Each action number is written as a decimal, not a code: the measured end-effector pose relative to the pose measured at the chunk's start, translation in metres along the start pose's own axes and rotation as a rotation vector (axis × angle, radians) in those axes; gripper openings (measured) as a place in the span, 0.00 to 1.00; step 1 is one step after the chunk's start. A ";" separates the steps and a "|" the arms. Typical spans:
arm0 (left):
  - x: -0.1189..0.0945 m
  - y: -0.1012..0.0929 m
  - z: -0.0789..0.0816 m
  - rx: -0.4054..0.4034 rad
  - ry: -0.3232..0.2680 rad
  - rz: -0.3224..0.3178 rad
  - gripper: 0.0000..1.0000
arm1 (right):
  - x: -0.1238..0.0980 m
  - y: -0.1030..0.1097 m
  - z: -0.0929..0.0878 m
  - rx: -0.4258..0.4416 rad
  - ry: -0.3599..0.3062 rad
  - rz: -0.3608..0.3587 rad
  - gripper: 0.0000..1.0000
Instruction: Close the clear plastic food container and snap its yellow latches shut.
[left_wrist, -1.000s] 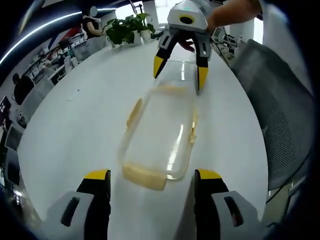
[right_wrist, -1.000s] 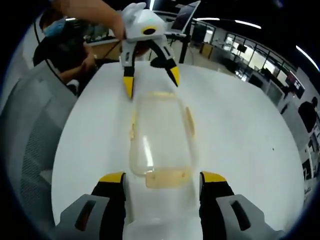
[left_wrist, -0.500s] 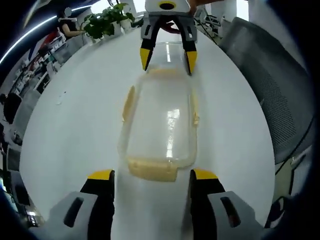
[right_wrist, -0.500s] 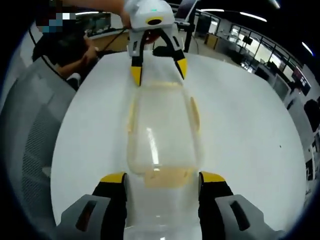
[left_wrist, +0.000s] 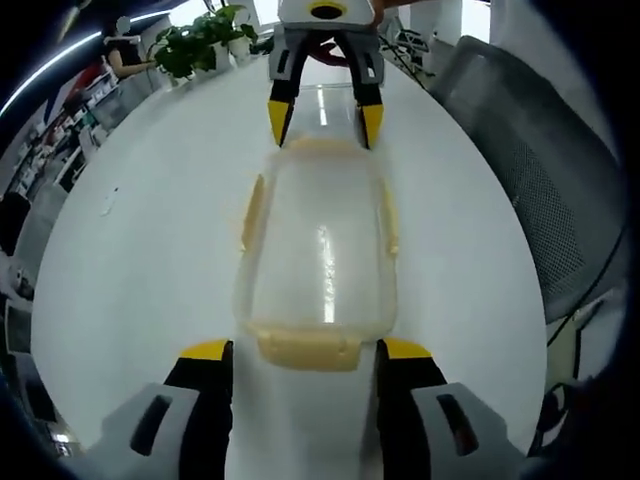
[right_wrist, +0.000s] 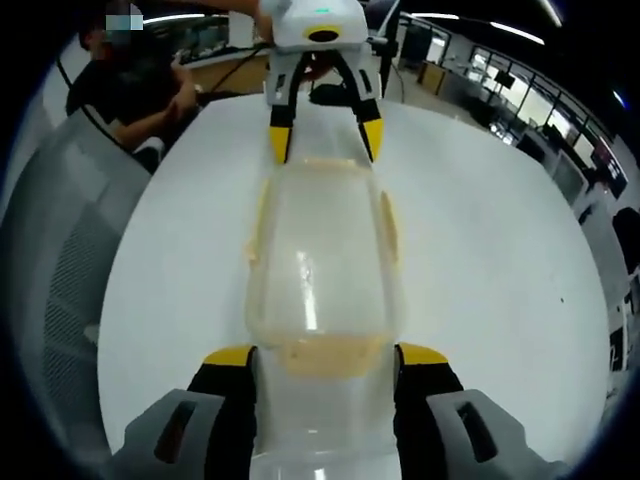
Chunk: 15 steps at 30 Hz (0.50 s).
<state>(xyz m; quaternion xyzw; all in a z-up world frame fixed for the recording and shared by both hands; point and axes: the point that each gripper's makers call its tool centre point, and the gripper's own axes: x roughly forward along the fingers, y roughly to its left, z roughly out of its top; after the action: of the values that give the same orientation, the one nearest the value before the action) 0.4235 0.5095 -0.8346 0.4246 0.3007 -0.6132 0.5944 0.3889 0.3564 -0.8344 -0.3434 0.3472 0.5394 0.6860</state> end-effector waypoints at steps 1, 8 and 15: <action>0.000 -0.001 0.000 -0.001 0.000 -0.004 0.56 | 0.001 0.000 -0.001 -0.001 0.003 0.003 0.52; 0.001 -0.005 0.000 -0.001 0.002 -0.026 0.50 | 0.003 0.004 -0.005 -0.048 0.033 0.006 0.50; 0.001 -0.007 0.000 0.003 -0.004 -0.039 0.46 | 0.002 0.005 -0.005 -0.048 0.036 0.012 0.48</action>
<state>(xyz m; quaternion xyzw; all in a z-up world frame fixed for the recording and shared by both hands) 0.4166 0.5096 -0.8367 0.4180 0.3069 -0.6261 0.5823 0.3834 0.3539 -0.8395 -0.3673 0.3488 0.5455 0.6677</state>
